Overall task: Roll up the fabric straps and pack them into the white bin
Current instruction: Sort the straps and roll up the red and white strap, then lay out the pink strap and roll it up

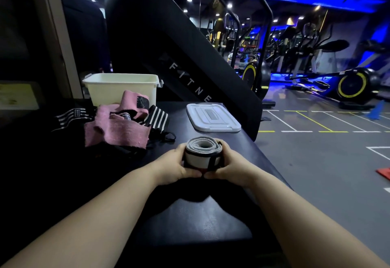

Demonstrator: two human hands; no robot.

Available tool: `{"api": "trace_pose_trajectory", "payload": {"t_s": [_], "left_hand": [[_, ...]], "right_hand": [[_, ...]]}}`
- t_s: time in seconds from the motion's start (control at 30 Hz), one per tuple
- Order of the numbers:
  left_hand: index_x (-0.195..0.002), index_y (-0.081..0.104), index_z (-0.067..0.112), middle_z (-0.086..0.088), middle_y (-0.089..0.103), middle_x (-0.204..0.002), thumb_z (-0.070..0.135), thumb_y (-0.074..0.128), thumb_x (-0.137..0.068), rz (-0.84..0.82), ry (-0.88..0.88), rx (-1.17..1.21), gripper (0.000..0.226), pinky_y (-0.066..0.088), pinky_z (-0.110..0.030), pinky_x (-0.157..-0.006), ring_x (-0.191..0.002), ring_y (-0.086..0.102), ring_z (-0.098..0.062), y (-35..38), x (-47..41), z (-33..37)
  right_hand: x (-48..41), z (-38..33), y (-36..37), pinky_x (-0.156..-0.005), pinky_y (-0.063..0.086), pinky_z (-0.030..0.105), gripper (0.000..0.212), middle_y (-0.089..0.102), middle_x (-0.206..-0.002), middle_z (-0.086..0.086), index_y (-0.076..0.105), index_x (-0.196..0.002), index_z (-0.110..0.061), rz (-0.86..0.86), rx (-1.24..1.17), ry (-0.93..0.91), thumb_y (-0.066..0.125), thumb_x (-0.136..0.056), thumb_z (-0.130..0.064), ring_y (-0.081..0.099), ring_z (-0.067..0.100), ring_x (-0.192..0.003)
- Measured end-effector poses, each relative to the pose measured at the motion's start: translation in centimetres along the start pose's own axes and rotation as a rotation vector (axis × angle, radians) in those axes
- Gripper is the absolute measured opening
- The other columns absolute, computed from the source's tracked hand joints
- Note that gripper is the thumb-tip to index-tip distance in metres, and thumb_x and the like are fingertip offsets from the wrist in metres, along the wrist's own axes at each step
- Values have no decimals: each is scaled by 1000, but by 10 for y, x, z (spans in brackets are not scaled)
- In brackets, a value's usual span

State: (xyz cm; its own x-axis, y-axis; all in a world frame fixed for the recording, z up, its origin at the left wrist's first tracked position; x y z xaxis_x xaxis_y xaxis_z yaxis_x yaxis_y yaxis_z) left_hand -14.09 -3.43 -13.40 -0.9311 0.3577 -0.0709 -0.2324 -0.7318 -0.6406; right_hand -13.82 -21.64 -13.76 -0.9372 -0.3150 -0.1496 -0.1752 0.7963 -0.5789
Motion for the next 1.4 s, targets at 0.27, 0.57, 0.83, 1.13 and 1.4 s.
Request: {"api": "trace_pose_trajectory", "payload": {"t_s": [0.27,0.57,0.83,1.13,1.4], "left_hand": [[-129,54,25,8,63,-112,20,74,-83,26,32,-58,51,46,-20,-90,-102,61,-9,37,-46,32],[-130,52,29,2,64,-122,34,68,-84,117,-45,-148,49,46,-34,-99,-114,59,-20,58,-100,36],[-128,55,33,7,64,-122,28,69,-86,170,-78,-62,45,43,-27,-98,-115,57,-15,59,-133,25],[-124,53,39,11,65,-120,32,65,-86,264,-72,-85,41,45,-36,-98,-113,58,-17,65,-151,19],[-126,57,31,7,65,-122,31,65,-89,302,-119,-80,38,45,-29,-96,-115,58,-17,66,-147,19]], "right_hand": [[5,31,-58,-90,49,18,78,59,-118,-7,39,-125,-21,100,20,82,80,-66,11,59,5,-104],[-27,65,-86,-95,47,31,81,58,-122,3,38,-136,-15,246,173,165,83,-69,-10,58,20,-113],[-57,87,-92,-97,47,31,84,60,-121,1,28,-139,-15,310,22,161,80,-73,-4,59,19,-113],[-69,100,-92,-91,45,23,84,66,-118,-4,33,-145,-28,365,-6,102,74,-77,-2,62,13,-108],[-67,101,-89,-97,47,30,82,61,-121,-5,36,-144,-31,404,-19,110,75,-77,-4,62,12,-108]]}}
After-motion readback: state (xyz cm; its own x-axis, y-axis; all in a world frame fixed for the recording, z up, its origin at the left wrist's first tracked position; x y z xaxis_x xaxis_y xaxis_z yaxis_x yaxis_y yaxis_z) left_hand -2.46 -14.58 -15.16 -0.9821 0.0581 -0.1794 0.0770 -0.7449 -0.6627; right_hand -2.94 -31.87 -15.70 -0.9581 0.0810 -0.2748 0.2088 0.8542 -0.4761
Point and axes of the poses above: each hand's wrist, its own x-axis away from the middle knuckle, its own y-axis out of the palm, z = x × y, the point moved 4 cm from there along -x, towards the middle knuckle
